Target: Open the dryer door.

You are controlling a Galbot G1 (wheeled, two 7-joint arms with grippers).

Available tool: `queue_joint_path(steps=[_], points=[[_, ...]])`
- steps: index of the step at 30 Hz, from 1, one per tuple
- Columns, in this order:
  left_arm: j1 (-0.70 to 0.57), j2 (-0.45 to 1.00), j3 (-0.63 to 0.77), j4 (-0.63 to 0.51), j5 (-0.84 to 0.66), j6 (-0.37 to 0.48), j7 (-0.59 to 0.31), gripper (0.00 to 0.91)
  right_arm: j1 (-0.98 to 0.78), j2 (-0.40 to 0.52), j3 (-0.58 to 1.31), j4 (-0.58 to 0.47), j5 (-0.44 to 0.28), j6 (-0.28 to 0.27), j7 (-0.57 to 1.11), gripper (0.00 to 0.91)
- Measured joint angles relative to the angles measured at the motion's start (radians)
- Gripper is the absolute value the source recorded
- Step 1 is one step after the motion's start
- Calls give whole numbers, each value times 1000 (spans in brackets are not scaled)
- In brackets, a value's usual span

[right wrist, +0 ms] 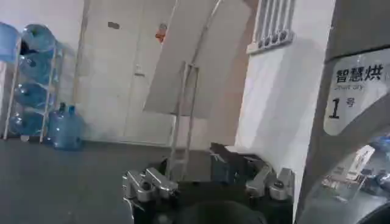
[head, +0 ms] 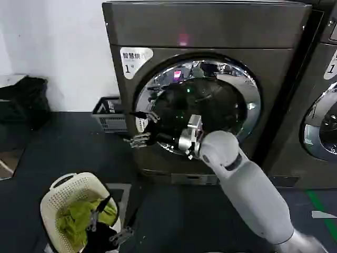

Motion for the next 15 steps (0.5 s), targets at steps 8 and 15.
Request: queue_joint_path(steps=[8,15], points=[[-5,6,-2,-4,9,28,21,907,-84,-24,116,-69,-182,49,-154,907],[-7,14,-2,3,10,32,16,907,-158,-35,195,-134,-220,133,-178,907]])
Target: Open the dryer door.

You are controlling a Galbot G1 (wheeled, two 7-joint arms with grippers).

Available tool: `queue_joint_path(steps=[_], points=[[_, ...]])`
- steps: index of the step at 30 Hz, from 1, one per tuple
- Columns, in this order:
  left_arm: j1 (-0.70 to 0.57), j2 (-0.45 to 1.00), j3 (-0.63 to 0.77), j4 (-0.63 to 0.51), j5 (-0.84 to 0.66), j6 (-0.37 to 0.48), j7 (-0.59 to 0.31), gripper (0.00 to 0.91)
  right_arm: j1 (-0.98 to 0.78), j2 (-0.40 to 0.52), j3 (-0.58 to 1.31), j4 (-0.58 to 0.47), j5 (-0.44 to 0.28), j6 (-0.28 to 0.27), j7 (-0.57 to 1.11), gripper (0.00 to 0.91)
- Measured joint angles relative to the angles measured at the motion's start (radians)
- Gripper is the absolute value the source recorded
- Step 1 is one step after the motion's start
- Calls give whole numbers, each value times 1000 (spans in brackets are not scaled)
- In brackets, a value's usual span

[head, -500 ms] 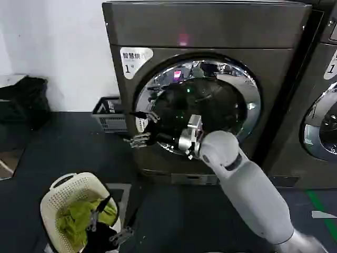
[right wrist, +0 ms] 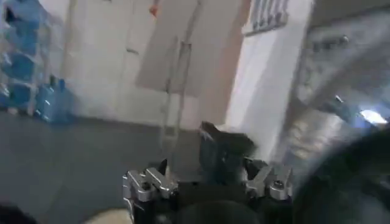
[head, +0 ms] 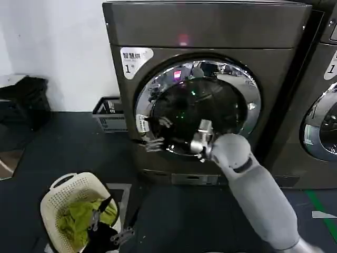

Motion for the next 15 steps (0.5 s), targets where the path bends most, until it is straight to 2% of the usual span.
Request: queue_joint_path(steps=[8,15], points=[[1,1,-1,-1,3,24,1,907,11,25,-4,-95,-2,87,23,907],[4,1,-7,3,-1,-13,-9,907,69,90,-25,-211,-6,137,46,907]])
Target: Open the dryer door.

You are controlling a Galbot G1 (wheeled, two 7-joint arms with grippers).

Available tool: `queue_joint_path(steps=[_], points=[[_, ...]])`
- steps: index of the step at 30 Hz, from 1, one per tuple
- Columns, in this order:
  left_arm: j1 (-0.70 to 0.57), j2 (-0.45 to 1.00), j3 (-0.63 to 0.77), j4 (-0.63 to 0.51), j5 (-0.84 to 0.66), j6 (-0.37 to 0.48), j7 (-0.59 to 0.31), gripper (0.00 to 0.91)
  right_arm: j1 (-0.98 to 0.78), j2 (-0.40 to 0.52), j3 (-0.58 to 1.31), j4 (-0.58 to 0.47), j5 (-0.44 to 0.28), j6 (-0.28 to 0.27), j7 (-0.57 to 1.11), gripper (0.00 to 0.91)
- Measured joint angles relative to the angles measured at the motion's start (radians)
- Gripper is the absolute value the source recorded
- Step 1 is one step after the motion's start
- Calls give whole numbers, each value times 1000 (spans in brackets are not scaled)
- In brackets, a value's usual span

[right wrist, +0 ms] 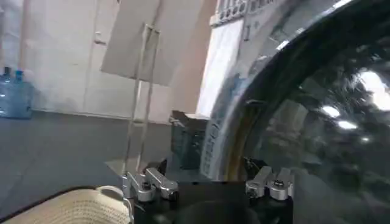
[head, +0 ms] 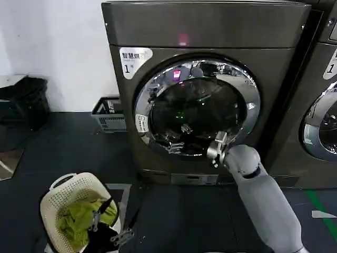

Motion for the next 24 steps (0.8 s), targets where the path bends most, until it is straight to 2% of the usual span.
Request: queue_joint_path(steps=[13,24], points=[[3,-8,-1,10,6,-4,-2,907,89,67,-57,-167,-10,-15,-48,907],[3,-5,0,21,55,-12,-13,907,150,88,-101,-252,8,-17,-56,907]])
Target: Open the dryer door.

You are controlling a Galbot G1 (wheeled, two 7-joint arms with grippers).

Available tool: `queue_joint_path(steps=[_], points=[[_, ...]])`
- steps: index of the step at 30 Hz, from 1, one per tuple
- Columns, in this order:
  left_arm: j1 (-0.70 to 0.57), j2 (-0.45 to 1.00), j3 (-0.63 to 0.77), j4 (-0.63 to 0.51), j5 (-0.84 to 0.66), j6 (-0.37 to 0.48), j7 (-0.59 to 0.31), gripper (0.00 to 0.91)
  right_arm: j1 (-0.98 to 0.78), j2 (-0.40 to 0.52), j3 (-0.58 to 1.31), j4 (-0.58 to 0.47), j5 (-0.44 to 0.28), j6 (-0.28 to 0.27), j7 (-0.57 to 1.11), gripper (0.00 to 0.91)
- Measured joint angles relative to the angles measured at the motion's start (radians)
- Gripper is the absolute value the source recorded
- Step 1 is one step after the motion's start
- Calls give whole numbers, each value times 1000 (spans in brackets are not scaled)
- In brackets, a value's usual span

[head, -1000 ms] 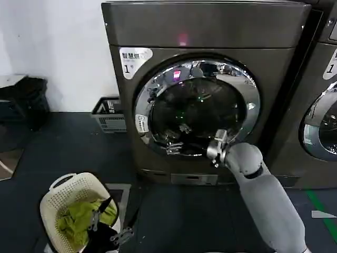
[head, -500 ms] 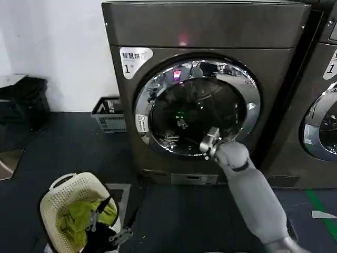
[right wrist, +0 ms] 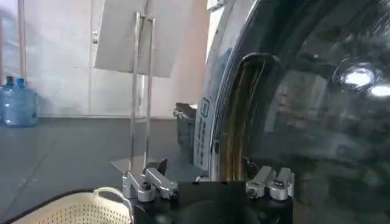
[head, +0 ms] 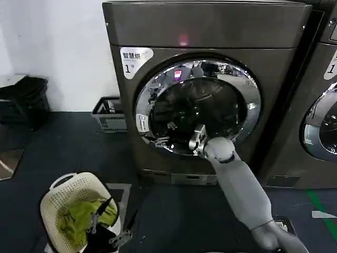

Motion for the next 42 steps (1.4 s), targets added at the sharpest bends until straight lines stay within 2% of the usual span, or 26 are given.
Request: queue_joint_path(steps=[8,13,24,27,31,36,42], points=[[-3,6,5,-1,17,22,-19,907,19,23,-15,-19,0,-4,-6,907],[-11,18,6,-2,33,57,-38,907,23,27,-36,-28,2,36,-16,907],[-32,46,-13,2,-30,51,-17,907,7,-12,-57,-7,92,48,-88,907],[-44,55,-28,6,-37,44,25,907,-5,-34,-57,11,106,50,-151,907],[-58,69,-46,8,-65,62,33,907,-29,-74,-70,47,148,73,-216,907],[-95,100,-78,60,-111,98,24,907,-67,-137,-72,113,202,75,-268,907],[-152,165,-91,133,-226,73,-15,907,-135,-231,-62,227,289,62,-394,907]])
